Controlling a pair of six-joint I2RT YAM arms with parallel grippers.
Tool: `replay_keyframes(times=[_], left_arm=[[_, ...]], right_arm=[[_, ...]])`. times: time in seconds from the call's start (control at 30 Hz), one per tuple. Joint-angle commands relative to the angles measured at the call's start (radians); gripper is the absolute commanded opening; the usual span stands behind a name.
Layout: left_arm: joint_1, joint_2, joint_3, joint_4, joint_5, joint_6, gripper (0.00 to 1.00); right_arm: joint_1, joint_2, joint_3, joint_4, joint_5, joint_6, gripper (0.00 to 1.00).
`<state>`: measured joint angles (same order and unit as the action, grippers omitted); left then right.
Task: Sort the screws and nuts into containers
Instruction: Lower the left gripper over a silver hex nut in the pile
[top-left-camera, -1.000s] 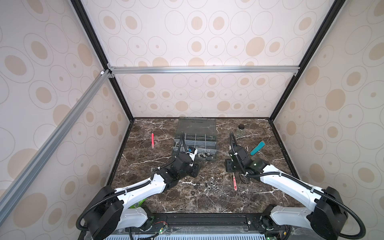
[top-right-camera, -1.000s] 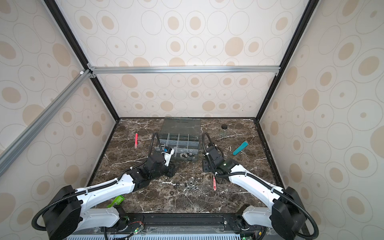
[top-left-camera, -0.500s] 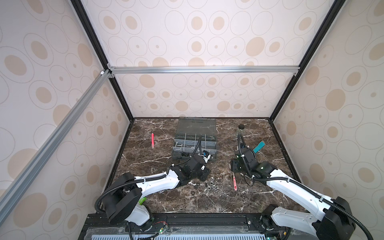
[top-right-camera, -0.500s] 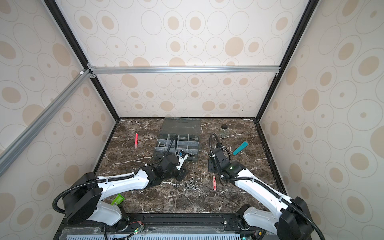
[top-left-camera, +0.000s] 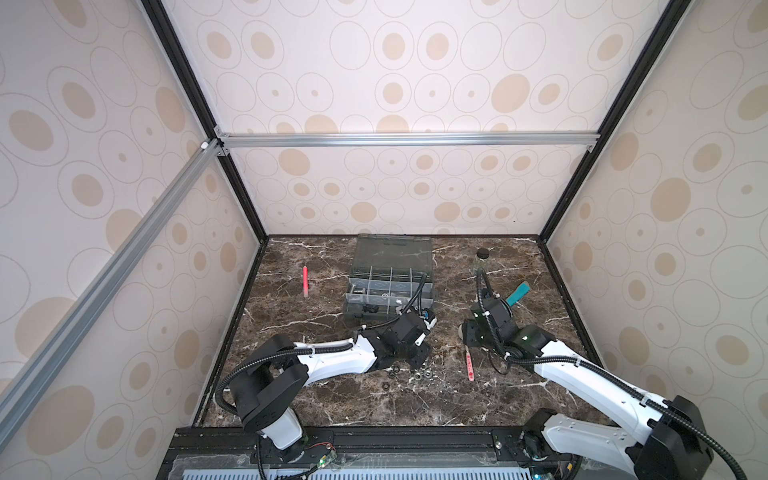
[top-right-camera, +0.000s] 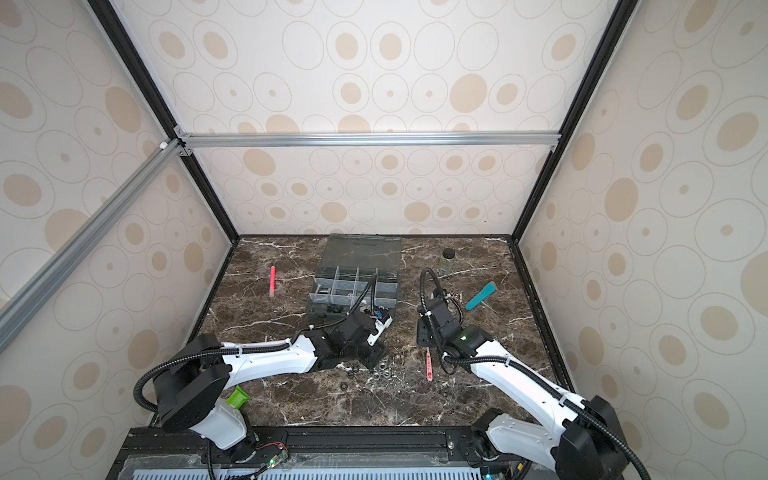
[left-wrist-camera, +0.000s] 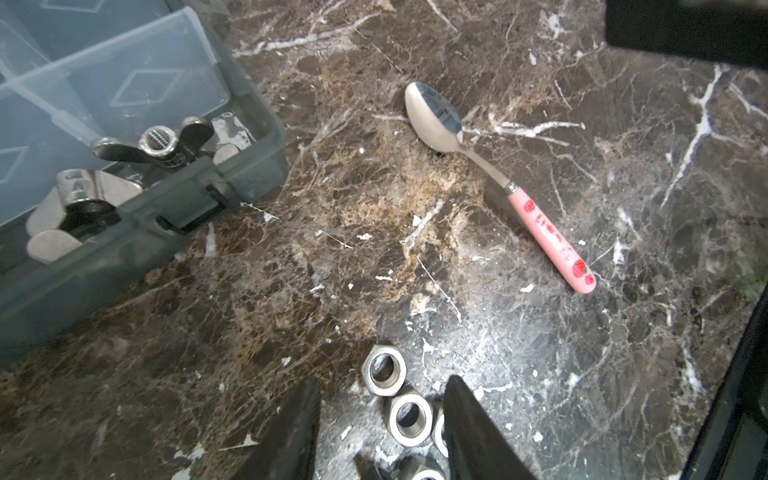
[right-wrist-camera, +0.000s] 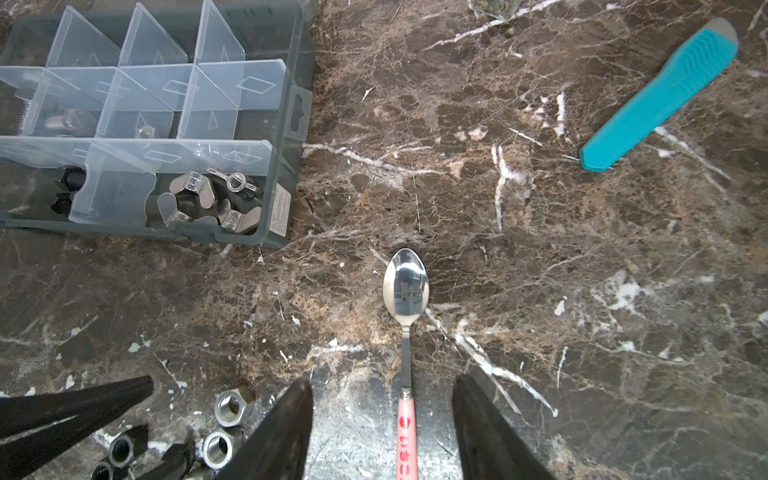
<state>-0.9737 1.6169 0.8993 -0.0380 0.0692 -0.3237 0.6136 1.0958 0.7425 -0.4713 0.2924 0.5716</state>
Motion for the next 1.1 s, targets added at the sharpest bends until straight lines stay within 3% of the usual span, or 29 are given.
replay_keyframes(times=[0.0, 1.07], left_arm=[[-0.012, 0.023, 0.053, -0.043, 0.015, 0.045, 0.48], [-0.026, 0.177, 0.165, -0.155, -0.006, 0.15, 0.44]], right_arm=[[-0.006, -0.023, -0.023, -0.024, 0.023, 0.021, 0.58], [-0.006, -0.088, -0.072, -0.045, 0.026, 0.062, 0.58]])
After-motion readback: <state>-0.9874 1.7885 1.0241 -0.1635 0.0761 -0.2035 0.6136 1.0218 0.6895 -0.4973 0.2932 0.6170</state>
